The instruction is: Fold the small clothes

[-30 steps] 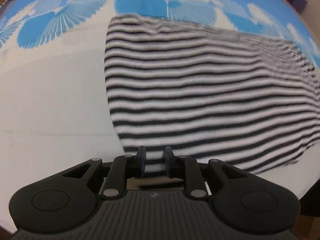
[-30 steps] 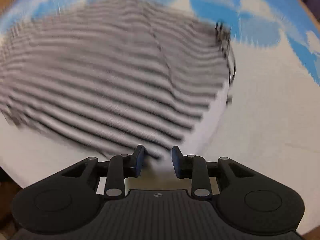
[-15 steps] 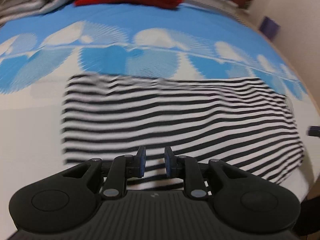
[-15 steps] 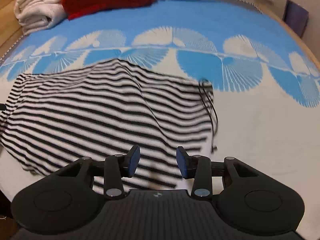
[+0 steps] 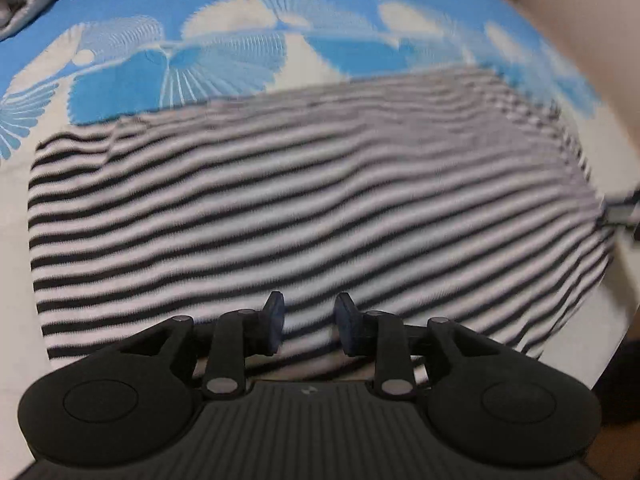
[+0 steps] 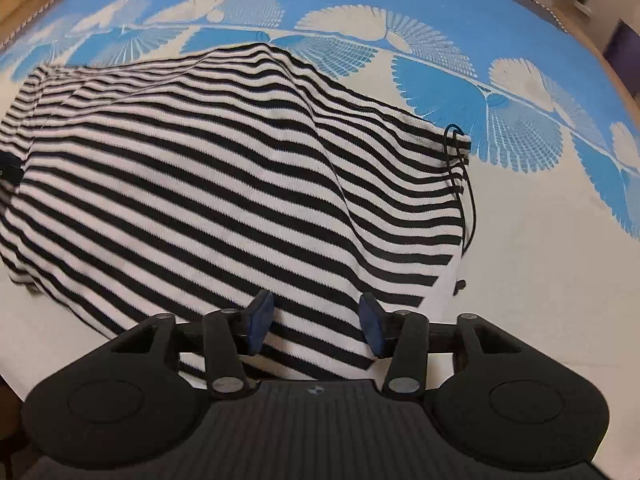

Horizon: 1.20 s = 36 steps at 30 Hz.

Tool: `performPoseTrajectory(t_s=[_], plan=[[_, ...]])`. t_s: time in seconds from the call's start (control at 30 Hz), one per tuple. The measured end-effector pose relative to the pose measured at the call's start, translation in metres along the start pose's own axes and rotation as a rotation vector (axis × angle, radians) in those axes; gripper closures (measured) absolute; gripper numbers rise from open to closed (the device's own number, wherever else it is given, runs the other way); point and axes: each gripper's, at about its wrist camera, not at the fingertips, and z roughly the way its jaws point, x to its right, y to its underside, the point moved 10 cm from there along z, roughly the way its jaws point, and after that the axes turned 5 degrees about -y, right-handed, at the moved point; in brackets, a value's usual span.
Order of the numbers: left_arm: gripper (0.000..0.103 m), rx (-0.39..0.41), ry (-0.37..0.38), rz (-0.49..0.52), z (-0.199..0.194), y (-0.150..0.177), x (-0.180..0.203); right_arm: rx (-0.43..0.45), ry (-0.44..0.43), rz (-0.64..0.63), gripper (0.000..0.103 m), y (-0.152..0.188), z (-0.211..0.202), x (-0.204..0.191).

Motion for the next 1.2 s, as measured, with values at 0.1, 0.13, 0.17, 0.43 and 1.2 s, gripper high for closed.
performPoseTrajectory(t_s=[0.1, 0.13, 0.17, 0.43, 1.2], plan=[[0.071, 0.112, 0.057, 0.024, -0.018, -0.015, 0.016, -0.098, 0.051, -0.066, 0.046, 0.019, 0.017, -0.001], [0.071, 0.141, 0.076, 0.034, -0.022, -0.018, 0.024, -0.089, 0.054, -0.088, 0.046, 0.019, 0.017, -0.003], [0.071, 0.164, 0.093, 0.046, -0.027, -0.02, 0.032, -0.078, 0.054, -0.089, 0.046, 0.016, 0.015, -0.005], [0.056, 0.114, 0.054, 0.295, 0.002, 0.002, 0.096, -0.017, 0.04, 0.001, 0.044, -0.002, 0.011, -0.002], [0.023, 0.209, -0.13, -0.13, -0.126, 0.053, -0.043, 0.477, -0.05, -0.095, 0.037, -0.078, -0.092, -0.171]])
